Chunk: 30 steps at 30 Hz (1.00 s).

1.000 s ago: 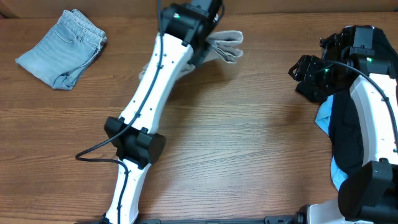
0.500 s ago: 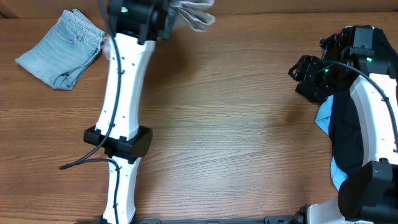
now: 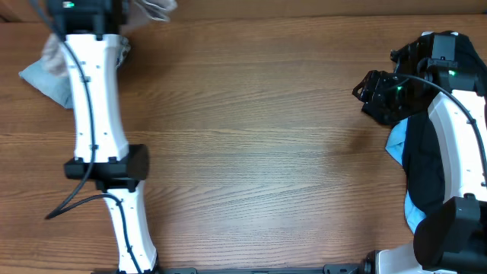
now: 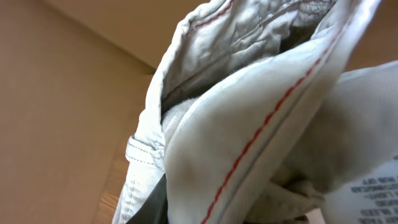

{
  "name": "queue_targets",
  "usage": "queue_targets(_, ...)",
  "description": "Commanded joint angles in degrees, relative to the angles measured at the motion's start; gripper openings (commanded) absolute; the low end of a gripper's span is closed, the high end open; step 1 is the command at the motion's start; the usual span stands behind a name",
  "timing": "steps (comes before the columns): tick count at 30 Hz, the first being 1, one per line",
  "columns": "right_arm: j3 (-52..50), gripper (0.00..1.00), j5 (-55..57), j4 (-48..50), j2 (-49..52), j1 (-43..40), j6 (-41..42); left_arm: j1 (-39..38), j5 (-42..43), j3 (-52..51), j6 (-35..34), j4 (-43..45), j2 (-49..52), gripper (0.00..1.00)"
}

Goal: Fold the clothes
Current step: 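Carry the shorts left and lower them onto the blue jeans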

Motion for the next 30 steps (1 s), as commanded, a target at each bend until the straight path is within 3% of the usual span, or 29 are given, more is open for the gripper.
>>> queue_targets(1, -0.07, 0.70, 0.35, -0.22, 0.04, 0.17, 0.02, 5.09, 2.60, 0.57, 0.55, 4.04, -0.59, 0.04)
queue_targets(8, -0.07, 0.70, 0.35, 0.11, 0.04, 0.17, 0.00, 12.24, 13.42, -3.52, 6.19, 14.27, -0.48, 0.04)
queue_targets(22, -0.07, 0.70, 0.35, 0.15, 0.04, 0.17, 0.02, 15.78, 13.62, -23.54, 6.62, 40.87, -0.11, 0.04)
queue_targets(30, -0.07, 0.70, 0.33, 1.16, 0.04, 0.17, 0.02, 17.75, 13.64, -29.27, 11.54, 47.50, -0.11, 0.04)
